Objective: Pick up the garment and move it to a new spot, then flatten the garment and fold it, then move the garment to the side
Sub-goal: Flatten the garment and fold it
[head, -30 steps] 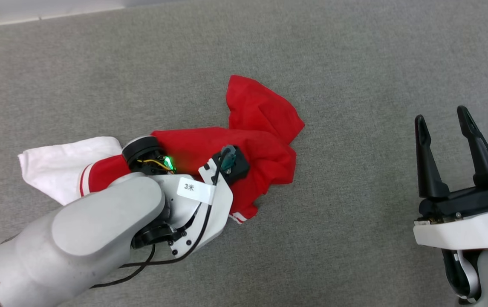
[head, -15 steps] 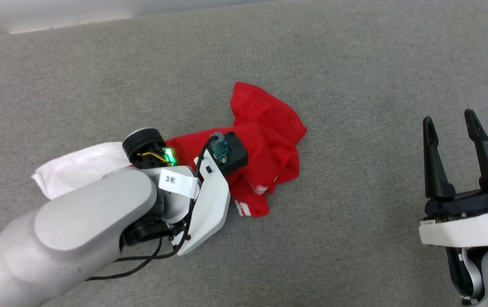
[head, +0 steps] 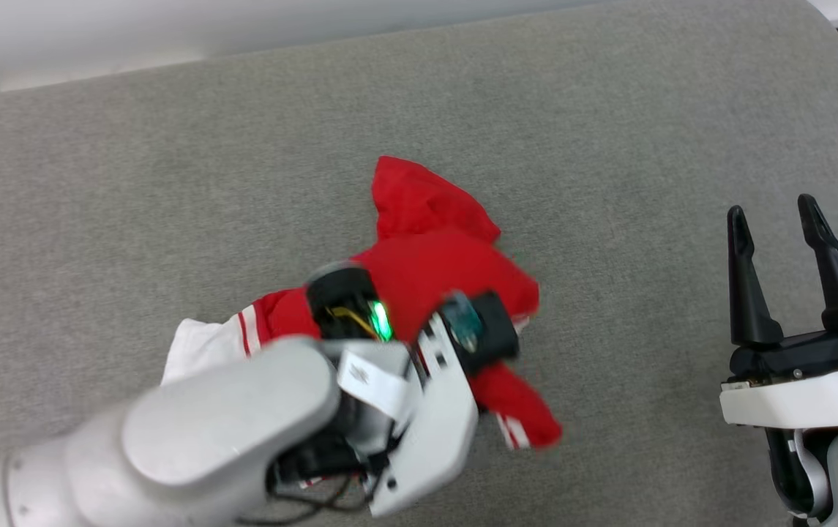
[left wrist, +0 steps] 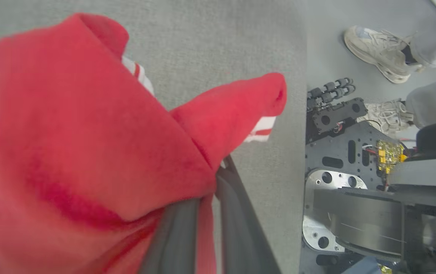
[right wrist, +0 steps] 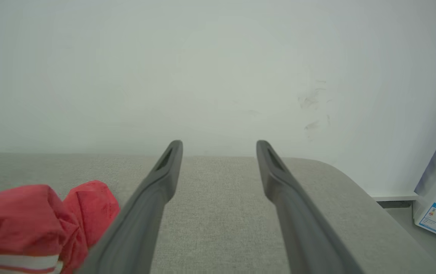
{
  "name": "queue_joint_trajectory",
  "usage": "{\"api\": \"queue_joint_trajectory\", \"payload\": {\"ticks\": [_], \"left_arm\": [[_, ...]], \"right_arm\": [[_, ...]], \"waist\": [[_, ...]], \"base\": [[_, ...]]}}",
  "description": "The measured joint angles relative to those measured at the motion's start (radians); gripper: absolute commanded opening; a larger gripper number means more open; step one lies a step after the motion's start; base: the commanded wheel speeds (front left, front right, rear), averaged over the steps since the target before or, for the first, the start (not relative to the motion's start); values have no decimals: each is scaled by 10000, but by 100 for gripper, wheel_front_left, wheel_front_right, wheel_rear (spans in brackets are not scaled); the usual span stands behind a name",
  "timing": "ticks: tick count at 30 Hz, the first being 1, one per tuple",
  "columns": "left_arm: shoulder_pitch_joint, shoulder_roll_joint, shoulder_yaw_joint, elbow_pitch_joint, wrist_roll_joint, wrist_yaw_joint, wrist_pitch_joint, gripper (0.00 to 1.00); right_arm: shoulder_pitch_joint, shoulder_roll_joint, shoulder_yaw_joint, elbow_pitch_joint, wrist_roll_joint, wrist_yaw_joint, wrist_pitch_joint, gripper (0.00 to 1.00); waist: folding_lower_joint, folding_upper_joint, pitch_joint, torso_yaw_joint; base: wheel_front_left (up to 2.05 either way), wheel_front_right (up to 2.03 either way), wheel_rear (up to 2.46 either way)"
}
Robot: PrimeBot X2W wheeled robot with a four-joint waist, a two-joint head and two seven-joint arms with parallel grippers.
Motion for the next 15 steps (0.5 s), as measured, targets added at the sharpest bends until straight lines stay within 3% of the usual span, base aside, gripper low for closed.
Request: {"api": "queue_joint_trajectory", "payload": {"ticks": [8, 13, 14, 15], "left_arm": [[2140, -734, -17, 370, 1055, 2, 1415, 0], [2649, -807, -19, 454, 1327, 2, 1116, 0], [2617, -849, -25, 479, 1452, 0, 853, 47], [2559, -884, -27, 506, 1565, 0, 483, 100]], "right_arm": [[40, 178, -54, 161, 82, 0, 0, 100], [49, 184, -157, 274, 73, 0, 0, 100], [59, 171, -171, 288, 54, 0, 0, 100], [64, 159, -155, 299, 44, 0, 0, 100]], "waist": [[0, 0, 332, -462], [0, 0, 240, -425], [0, 0, 187, -378], [0, 0, 120, -335]], "base": [[0, 0, 0], [0, 0, 0], [0, 0, 0], [0, 0, 0]]}}
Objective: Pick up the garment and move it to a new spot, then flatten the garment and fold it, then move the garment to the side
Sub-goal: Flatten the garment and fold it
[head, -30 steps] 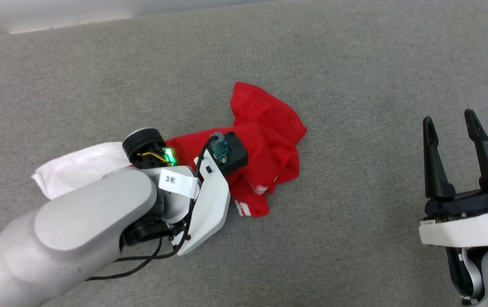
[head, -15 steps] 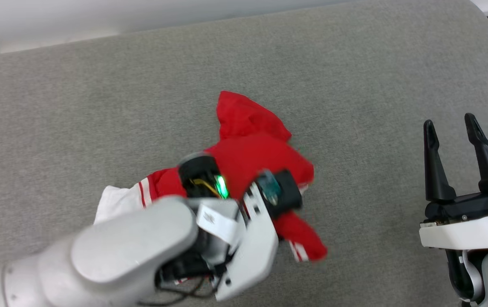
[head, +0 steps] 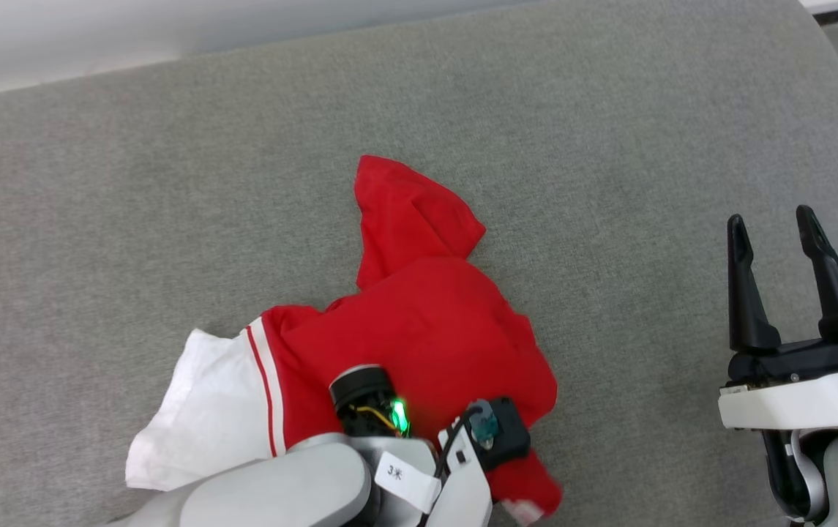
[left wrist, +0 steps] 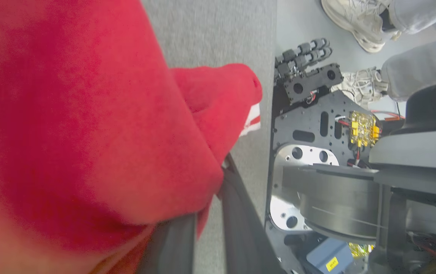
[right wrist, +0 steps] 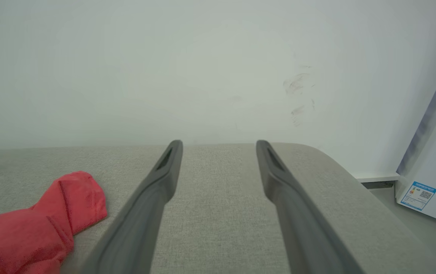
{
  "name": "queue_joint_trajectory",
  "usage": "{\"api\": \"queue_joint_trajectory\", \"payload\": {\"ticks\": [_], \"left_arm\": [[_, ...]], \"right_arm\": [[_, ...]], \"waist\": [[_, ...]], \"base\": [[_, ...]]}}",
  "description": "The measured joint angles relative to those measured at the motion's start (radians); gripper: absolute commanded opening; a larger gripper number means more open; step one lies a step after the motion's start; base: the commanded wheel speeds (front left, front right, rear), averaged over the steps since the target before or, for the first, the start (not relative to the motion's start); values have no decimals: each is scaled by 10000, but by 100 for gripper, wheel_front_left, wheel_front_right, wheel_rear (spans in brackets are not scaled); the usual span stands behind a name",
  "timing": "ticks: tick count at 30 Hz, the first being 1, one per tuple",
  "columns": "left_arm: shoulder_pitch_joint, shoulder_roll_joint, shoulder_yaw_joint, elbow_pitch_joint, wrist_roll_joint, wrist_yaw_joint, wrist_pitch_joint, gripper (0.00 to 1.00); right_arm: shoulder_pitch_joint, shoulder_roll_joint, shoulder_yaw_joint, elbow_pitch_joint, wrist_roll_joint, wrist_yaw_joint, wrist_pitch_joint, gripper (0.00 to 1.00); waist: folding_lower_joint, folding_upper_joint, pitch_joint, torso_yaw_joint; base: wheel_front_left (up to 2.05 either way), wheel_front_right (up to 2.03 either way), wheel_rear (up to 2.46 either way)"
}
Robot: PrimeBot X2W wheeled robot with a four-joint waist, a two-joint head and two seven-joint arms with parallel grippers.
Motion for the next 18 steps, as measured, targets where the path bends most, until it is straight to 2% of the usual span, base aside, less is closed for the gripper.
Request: {"api": "queue_joint_trajectory", "payload": {"ticks": [6, 9, 13, 18], "left_arm": [[-344, 56, 376, 199, 324, 4, -2575, 100], [-303, 357, 876, 10, 527, 324, -3423, 100], [8, 938, 1588, -522, 821, 1195, -4383, 100], [533, 1377, 2663, -1007, 1356, 2769, -5944, 100]], "right_arm": [[121, -278, -109, 25, -111, 0, 0, 100], [164, -497, -236, 2, -176, 0, 0, 100], [145, -871, -341, -153, -180, 0, 86, 100], [-373, -1517, -115, -571, -134, 0, 731, 100]], "waist": [[0, 0, -588, 327], [-1, 0, -902, 568], [-1, 0, -1236, 969], [-1, 0, -1465, 1483]], "base": [[0, 0, 0], [0, 0, 0], [0, 0, 0], [0, 0, 0]]}}
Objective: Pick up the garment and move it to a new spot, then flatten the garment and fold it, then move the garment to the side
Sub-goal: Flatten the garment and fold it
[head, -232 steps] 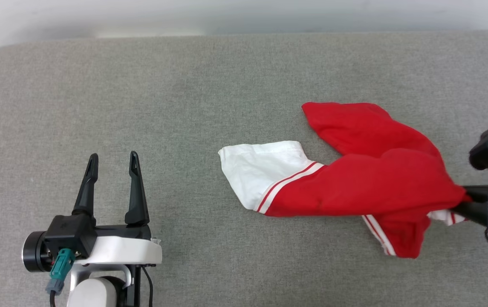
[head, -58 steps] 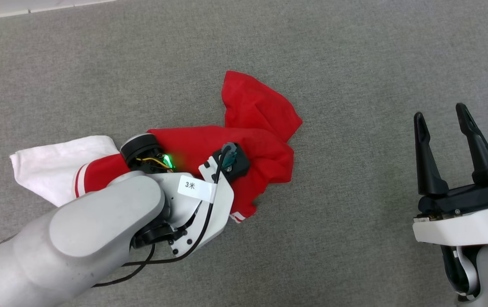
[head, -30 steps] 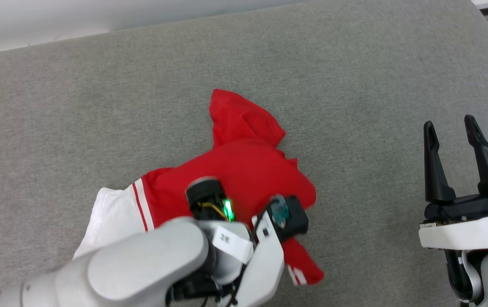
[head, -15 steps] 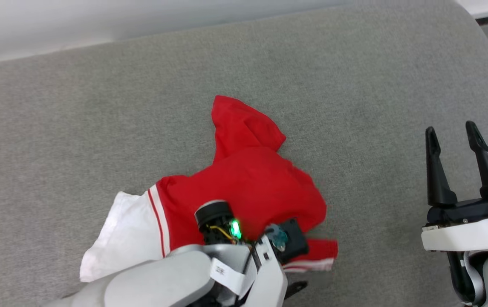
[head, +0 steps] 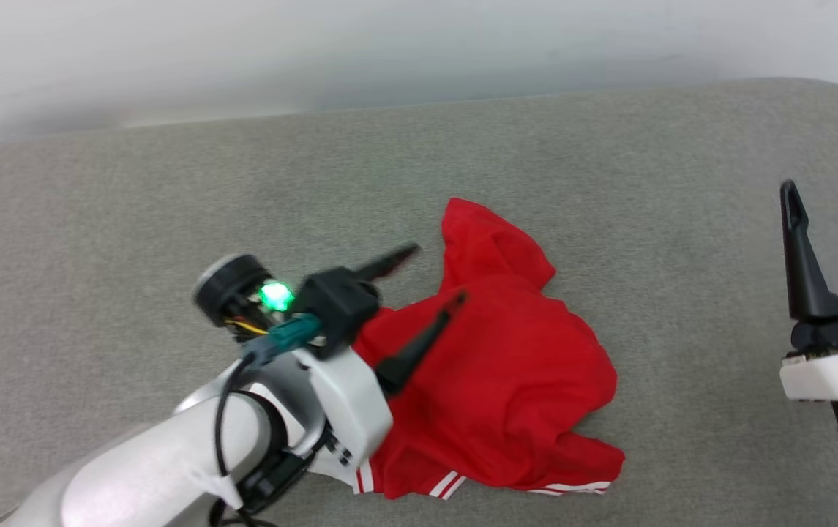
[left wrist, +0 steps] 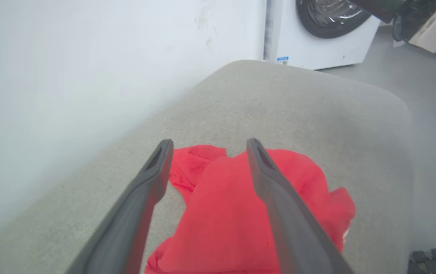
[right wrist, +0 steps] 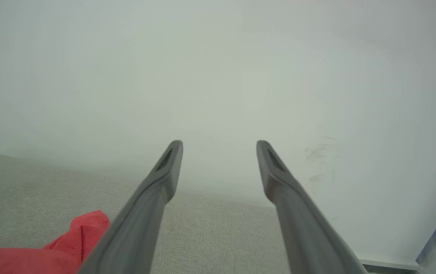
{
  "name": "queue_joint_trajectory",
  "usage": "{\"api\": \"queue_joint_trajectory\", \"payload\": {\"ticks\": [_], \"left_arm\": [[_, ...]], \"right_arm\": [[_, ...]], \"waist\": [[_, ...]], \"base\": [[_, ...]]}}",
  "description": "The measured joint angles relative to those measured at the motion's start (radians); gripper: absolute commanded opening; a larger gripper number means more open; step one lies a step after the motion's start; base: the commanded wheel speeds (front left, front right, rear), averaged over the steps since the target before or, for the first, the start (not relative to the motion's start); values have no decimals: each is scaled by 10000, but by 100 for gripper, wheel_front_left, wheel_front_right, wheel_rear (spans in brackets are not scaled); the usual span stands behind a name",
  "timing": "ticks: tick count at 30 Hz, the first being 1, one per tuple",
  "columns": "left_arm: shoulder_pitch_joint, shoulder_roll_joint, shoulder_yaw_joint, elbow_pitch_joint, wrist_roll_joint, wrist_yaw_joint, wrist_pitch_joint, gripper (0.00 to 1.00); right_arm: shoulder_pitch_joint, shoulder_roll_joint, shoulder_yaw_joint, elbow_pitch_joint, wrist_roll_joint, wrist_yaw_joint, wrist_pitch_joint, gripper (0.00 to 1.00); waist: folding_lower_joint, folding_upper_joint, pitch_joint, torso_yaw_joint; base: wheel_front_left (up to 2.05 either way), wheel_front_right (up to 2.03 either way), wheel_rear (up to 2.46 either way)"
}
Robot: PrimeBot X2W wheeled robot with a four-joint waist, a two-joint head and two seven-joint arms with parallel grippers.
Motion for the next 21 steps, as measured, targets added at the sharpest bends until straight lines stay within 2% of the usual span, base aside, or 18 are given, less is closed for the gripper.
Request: {"api": "queue_joint_trajectory", "payload": {"ticks": [3, 6, 11, 17, 21], "left_arm": [[346, 178, 497, 86, 552, 965, -1037, 100], [866, 115, 1009, 286, 709, 1795, -2130, 100], [1669, -10, 1820, 786, 863, 2882, -3323, 100], [2491, -639, 3080, 874, 1490, 3532, -3545, 100], [3121, -1388, 4226, 627, 2408, 3574, -3561, 100]], "right_arm": [[-560, -623, 600, -151, 265, 0, 792, 100], [-1277, -1517, 1557, -203, 621, 0, 1983, 100], [-2700, -2957, 3528, -115, 2031, 0, 4431, 100], [-4322, -4234, 6013, 268, 4280, 0, 7311, 100], [-5381, -4617, 7262, 529, 5522, 0, 8696, 100]], "waist": [[0, 0, -20, 262], [0, 0, 49, 459], [1, 0, 249, 709], [1, 0, 571, 1033], [0, 0, 877, 1276]], "base": [[0, 0, 0], [0, 0, 0], [0, 0, 0], [0, 0, 0], [0, 0, 0]]}}
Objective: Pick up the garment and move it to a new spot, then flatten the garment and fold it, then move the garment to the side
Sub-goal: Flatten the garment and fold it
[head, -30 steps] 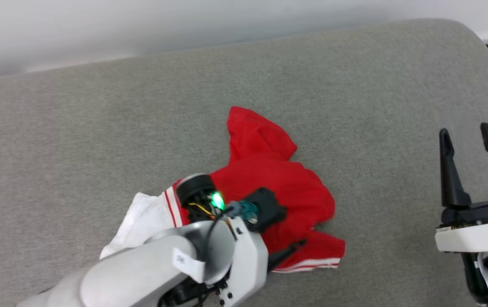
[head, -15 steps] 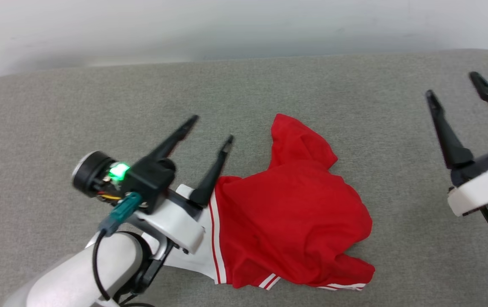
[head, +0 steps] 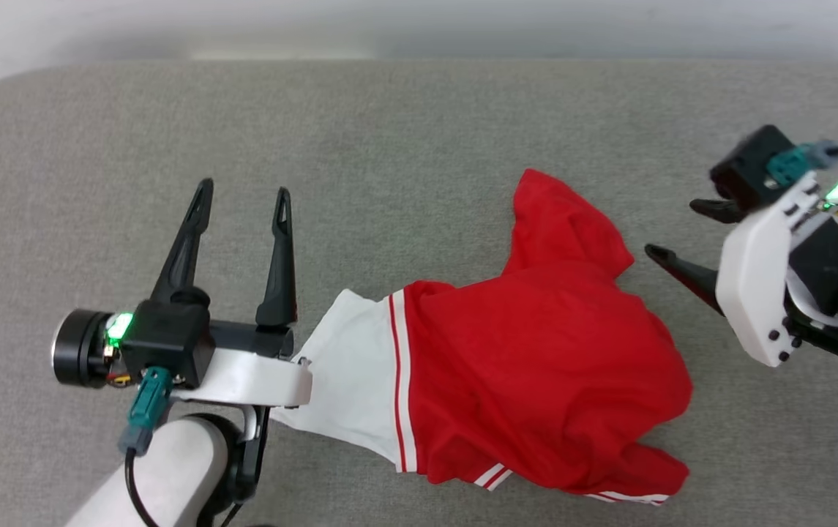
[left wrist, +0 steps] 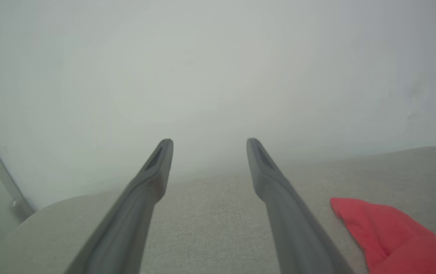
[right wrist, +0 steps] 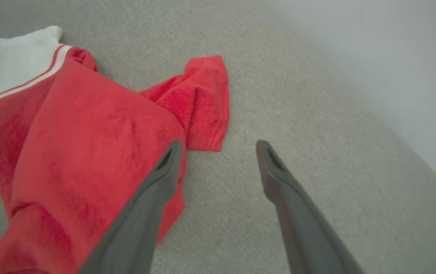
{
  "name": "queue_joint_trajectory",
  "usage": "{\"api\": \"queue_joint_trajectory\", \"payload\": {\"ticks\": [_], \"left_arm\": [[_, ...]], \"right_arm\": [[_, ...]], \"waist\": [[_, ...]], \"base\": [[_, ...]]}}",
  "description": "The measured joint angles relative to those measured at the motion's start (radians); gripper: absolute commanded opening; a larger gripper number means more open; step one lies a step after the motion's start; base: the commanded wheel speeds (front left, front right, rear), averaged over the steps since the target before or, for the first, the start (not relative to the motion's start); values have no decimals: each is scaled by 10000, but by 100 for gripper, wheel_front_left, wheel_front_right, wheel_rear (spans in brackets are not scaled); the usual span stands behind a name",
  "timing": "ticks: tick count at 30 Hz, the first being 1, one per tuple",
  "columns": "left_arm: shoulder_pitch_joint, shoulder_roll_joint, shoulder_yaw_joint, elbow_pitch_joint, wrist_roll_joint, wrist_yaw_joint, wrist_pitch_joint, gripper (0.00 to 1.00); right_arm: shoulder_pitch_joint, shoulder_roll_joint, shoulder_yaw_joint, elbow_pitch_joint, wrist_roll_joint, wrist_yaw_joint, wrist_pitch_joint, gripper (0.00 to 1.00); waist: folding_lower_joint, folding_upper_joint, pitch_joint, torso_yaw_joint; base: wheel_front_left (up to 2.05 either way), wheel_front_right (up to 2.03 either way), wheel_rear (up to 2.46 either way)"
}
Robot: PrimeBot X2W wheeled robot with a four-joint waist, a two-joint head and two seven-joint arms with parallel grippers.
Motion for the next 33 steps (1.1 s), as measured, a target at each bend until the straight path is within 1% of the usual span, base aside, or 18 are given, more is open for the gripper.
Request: {"api": "queue_joint_trajectory", "payload": {"ticks": [4, 5, 6, 11, 16, 17, 18, 19, 22, 24, 28, 33], "left_arm": [[592, -794, 1001, 52, 731, -412, 2, 100], [838, -1452, 1651, 77, 1206, -815, 0, 100], [1011, -2077, 2272, 138, 1580, -1269, 2, 100], [1114, -2886, 3012, 291, 2215, -2063, 0, 100], [1119, -3400, 3526, 360, 2886, -2623, 2, 100], [1144, -3618, 3852, 407, 3126, -2890, 0, 100], [1181, -3661, 3952, 426, 3187, -2968, 0, 100], [1217, -3714, 4056, 458, 3250, -3047, 2, 100], [1323, -3841, 4322, 520, 3388, -3258, 2, 100], [1453, -3894, 4487, 589, 3469, -3392, 0, 100], [1751, -4025, 4755, 619, 3607, -3572, 0, 100], [2108, -4115, 5099, 614, 3697, -3762, 2, 100]], "right_arm": [[-1060, 190, 897, 598, 600, 0, 924, 100], [-1670, 545, 1438, 1273, 802, 0, 1237, 100], [-2114, 943, 1877, 1891, 941, 0, 1308, 100], [-2356, 1352, 2644, 2987, 1018, 0, 1110, 100], [-2451, 1547, 3335, 3783, 1108, -19, 769, 100], [-2565, 1542, 3708, 3950, 1223, -35, 512, 100], [-2624, 1530, 3837, 3956, 1239, -35, 355, 37], [-2638, 1509, 3939, 3969, 1267, -35, 130, 0], [-2720, 1475, 4226, 3950, 1386, -10, -541, 0], [-2830, 1340, 4297, 3797, 1400, 10, -1072, 0], [-3451, 619, 4111, 3173, 1308, 0, -1983, 0], [-3792, -67, 3653, 2065, 1450, 2, -2447, 0]], "waist": [[1, 0, 411, 205], [0, 0, 736, 365], [0, 0, 1063, 533], [1, 0, 1567, 806], [0, 0, 1861, 1004], [0, 0, 1877, 998], [0, 0, 1852, 965], [0, 0, 1815, 932], [1, 0, 1626, 801], [1, 0, 1435, 705], [0, 0, 971, 483], [0, 0, 508, 124]], "base": [[0, 0, 0], [0, 0, 0], [0, 0, 0], [0, 0, 0], [0, 0, 0], [0, 0, 0], [0, 0, 0], [0, 0, 0], [0, 0, 0], [0, 0, 0], [0, 0, 0], [0, 0, 0]]}}
